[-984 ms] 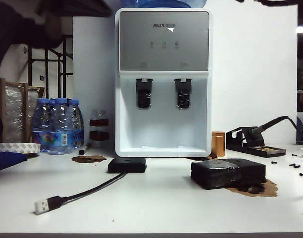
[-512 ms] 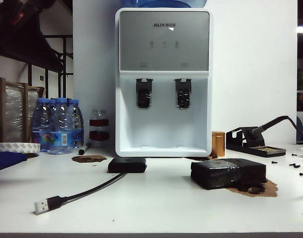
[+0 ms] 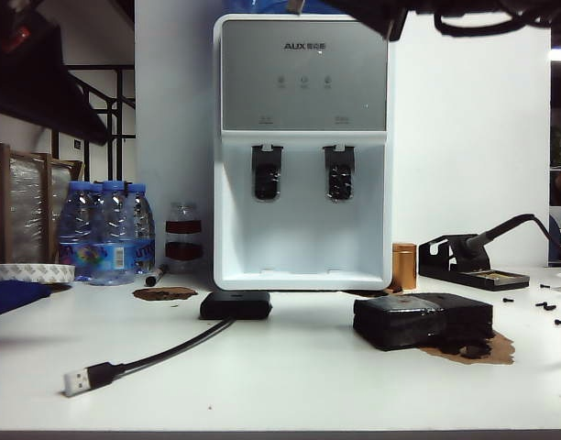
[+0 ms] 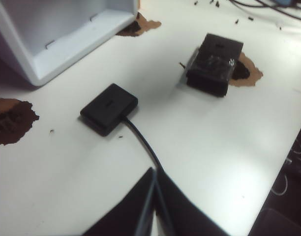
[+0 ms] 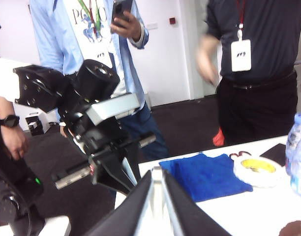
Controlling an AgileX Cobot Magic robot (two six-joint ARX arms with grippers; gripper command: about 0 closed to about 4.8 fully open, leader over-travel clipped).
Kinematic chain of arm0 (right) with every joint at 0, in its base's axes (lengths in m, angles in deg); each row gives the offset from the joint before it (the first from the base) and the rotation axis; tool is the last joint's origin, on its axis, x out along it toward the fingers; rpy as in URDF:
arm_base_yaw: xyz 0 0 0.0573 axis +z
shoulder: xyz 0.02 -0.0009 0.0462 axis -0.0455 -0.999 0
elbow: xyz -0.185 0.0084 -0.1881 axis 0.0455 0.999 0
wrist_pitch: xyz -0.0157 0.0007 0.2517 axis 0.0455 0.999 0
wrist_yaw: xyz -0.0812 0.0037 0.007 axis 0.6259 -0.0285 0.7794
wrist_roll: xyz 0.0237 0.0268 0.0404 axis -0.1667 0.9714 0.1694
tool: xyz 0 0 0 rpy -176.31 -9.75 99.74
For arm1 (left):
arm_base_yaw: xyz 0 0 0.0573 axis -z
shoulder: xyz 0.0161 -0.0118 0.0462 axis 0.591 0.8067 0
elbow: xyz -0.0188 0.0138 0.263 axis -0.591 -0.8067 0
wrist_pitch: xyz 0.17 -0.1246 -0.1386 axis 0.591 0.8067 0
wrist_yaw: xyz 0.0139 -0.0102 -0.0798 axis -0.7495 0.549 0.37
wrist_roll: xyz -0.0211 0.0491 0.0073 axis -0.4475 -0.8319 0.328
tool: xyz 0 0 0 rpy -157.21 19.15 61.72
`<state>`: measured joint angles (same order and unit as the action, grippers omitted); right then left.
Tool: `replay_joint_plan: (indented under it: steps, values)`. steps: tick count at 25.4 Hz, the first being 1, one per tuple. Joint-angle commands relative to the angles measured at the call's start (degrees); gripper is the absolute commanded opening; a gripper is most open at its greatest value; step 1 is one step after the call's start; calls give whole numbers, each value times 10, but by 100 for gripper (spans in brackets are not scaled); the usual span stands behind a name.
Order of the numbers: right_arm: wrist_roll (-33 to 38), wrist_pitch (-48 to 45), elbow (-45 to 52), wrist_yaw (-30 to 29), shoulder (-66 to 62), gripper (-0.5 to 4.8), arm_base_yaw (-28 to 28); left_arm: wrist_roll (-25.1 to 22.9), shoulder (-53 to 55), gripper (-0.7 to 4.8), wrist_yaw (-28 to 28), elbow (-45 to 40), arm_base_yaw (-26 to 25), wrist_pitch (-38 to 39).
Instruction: Take the USB flash drive out of the black sponge and insert it into the slot on top of the black USB adpator box.
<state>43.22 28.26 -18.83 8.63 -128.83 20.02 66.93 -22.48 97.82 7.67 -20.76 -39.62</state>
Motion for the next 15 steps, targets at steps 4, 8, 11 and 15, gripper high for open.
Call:
replay_joint_plan:
  steps: [4, 8, 11, 15]
  values:
    - [-53, -5, -9, -7, -49, -2, 0, -24, -2, -5, 4, -39, 0, -16]
    - [-82, -5, -29, 4, -95, -2, 0, -24, -2, -5, 4, -45, 0, -21]
    - [-85, -5, -52, 12, -123, -2, 0, -23, -2, -5, 5, -45, 0, -22]
    - [-92, -5, -98, 12, -178, -2, 7, -23, -2, -5, 4, -45, 0, -21]
